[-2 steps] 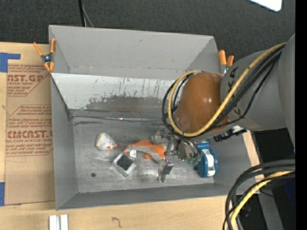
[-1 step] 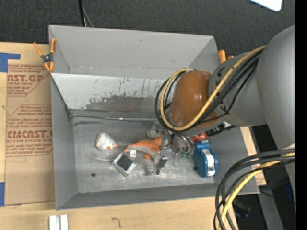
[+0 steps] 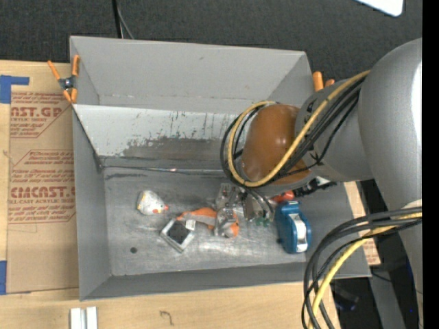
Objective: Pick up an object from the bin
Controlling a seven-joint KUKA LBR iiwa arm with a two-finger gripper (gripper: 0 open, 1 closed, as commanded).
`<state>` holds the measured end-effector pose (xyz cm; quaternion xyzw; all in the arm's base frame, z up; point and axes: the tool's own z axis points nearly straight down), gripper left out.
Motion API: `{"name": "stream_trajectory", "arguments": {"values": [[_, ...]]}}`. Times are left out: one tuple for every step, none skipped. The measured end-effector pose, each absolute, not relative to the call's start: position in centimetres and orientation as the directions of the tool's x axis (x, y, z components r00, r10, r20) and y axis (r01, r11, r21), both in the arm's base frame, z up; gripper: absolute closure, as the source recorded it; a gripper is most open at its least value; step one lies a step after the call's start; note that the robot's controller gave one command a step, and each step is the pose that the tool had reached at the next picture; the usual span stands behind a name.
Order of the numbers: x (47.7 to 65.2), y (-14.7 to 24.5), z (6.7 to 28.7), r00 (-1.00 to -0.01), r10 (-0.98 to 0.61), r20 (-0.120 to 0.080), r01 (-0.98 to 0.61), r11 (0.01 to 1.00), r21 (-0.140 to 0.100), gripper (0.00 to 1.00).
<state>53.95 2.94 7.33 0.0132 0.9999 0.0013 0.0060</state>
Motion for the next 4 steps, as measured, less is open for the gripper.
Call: {"name": "stream_trajectory", "arguments": {"values": [[53.9, 2.9, 7.3, -1.0, 0.026, -0.012, 0.026, 1.0, 0.003, 1.0], [50.8, 4.2, 18.9, -0.973, -0.229, -0.004, -0.229, 0.973, 0.0, 1.0], [50.7, 4.2, 18.8, -0.974, -0.228, -0.001, -0.228, 0.974, 0.001, 1.0], [55.0, 1.1, 34.8, -0.955, -0.295, -0.007, -0.295, 0.955, -0.002, 1.0]]}}
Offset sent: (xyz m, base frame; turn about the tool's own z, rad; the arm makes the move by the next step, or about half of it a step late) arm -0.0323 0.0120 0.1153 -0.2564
